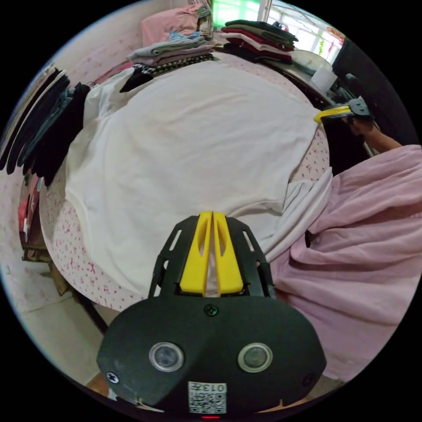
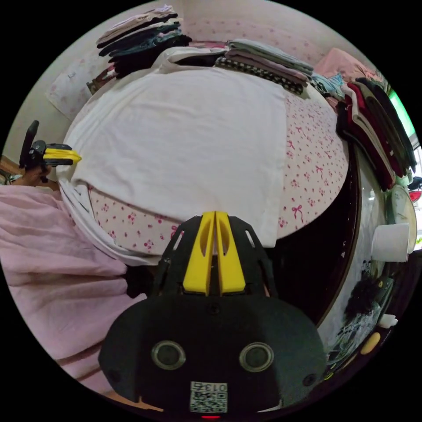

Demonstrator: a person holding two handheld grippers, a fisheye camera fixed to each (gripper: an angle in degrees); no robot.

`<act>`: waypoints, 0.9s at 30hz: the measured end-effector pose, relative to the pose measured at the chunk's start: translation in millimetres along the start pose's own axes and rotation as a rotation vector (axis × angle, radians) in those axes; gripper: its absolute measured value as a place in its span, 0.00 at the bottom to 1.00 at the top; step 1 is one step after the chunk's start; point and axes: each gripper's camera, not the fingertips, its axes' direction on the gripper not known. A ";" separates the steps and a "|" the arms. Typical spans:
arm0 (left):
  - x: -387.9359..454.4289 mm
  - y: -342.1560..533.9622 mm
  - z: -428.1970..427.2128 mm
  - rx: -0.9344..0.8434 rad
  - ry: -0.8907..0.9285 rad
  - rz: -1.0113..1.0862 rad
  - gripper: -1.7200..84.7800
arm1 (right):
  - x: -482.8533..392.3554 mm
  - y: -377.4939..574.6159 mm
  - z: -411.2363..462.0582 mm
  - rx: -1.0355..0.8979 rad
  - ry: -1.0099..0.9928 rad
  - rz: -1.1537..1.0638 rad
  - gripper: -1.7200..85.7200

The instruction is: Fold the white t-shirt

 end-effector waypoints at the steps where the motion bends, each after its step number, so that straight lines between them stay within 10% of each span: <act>1: -1.7 3.7 -6.5 0.008 -0.022 -0.025 0.02 | -1.7 1.0 -5.0 -0.003 0.003 0.000 0.03; 10: 29.5 36.2 -55.2 0.100 0.015 0.032 0.03 | -140.8 18.9 -64.2 0.007 -0.298 -0.583 0.11; 27: 86.8 41.0 -90.7 0.120 -0.049 0.313 0.18 | -148.5 -8.3 -204.1 0.188 -0.438 -0.489 0.03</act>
